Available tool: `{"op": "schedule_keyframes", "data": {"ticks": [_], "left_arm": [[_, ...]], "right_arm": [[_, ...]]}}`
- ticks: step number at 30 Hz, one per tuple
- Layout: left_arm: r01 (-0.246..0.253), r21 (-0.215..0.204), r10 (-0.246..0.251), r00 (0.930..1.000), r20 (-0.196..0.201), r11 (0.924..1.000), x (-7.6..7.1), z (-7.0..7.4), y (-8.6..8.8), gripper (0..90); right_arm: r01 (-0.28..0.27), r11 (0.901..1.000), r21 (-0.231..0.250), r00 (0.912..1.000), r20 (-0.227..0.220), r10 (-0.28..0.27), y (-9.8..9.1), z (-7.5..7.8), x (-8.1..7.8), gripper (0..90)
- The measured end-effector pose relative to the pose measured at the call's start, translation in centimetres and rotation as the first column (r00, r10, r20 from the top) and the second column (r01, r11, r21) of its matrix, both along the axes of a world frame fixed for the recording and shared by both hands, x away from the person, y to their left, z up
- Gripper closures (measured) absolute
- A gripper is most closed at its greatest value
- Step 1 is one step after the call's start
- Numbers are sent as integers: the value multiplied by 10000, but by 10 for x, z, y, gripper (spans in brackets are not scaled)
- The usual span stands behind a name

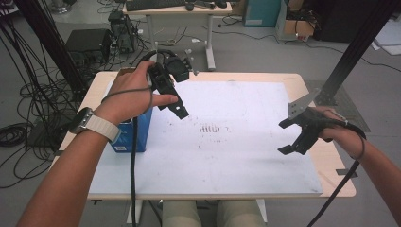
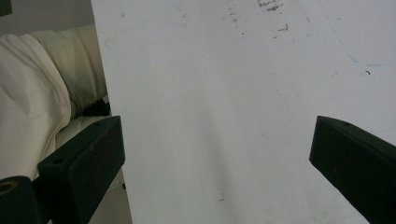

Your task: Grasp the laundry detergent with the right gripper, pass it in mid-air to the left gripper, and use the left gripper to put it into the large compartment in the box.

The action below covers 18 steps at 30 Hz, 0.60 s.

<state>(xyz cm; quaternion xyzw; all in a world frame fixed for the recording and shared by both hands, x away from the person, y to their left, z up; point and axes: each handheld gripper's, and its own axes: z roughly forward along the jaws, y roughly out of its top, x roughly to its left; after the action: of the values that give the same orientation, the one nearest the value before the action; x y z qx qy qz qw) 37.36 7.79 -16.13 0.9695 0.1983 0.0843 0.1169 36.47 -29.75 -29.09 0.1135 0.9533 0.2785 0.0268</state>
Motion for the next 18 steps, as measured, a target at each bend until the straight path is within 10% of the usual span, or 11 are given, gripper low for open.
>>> {"op": "schedule_keyframes", "data": {"ticks": [18], "left_arm": [[56,-42,-56,10000,-37,10000,-1,-9,-3,78]], "right_arm": [[156,9994,306,9999,3,-156,2,-5,-2,33]]}}
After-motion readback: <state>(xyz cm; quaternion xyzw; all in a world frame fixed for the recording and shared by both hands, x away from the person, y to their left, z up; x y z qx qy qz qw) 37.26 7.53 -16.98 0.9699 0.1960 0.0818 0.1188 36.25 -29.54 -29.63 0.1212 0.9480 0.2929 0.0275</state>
